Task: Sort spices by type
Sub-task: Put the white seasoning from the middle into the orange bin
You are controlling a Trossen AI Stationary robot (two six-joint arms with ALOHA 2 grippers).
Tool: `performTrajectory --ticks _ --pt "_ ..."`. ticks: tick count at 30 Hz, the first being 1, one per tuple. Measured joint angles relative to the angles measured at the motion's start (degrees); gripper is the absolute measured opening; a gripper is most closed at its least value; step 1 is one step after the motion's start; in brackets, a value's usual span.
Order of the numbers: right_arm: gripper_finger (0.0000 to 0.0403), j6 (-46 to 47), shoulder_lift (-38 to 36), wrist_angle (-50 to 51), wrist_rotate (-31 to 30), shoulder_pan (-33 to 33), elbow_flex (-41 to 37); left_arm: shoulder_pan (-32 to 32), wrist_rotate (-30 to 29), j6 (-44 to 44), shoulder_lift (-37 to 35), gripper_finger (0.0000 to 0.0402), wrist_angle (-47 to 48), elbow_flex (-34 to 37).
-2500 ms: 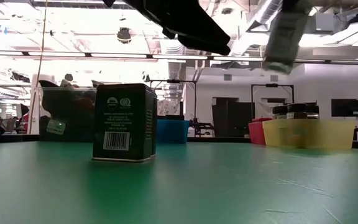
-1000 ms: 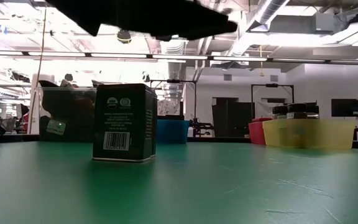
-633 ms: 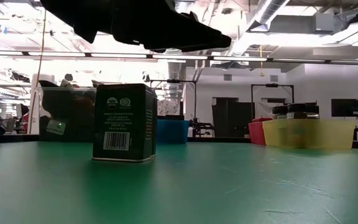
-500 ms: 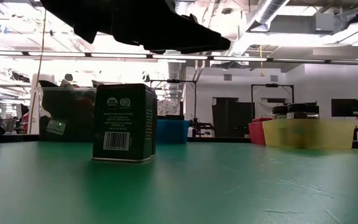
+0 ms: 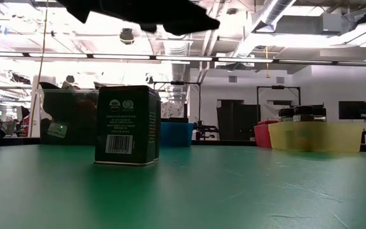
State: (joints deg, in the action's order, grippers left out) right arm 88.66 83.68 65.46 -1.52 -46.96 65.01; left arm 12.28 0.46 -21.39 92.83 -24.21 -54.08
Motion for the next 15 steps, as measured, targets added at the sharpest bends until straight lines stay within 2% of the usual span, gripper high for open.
performTrajectory --ticks 8,15 --pt "0.0251 -2.7 0.0 0.0 9.0 5.8 0.0 -0.8 -0.1 -1.6 -7.4 0.0329 8.7 0.0" --pt "0.0251 -5.0 0.0 0.3 9.6 7.7 0.0 -0.9 -1.3 -5.1 -9.8 0.0329 10.0 0.0"
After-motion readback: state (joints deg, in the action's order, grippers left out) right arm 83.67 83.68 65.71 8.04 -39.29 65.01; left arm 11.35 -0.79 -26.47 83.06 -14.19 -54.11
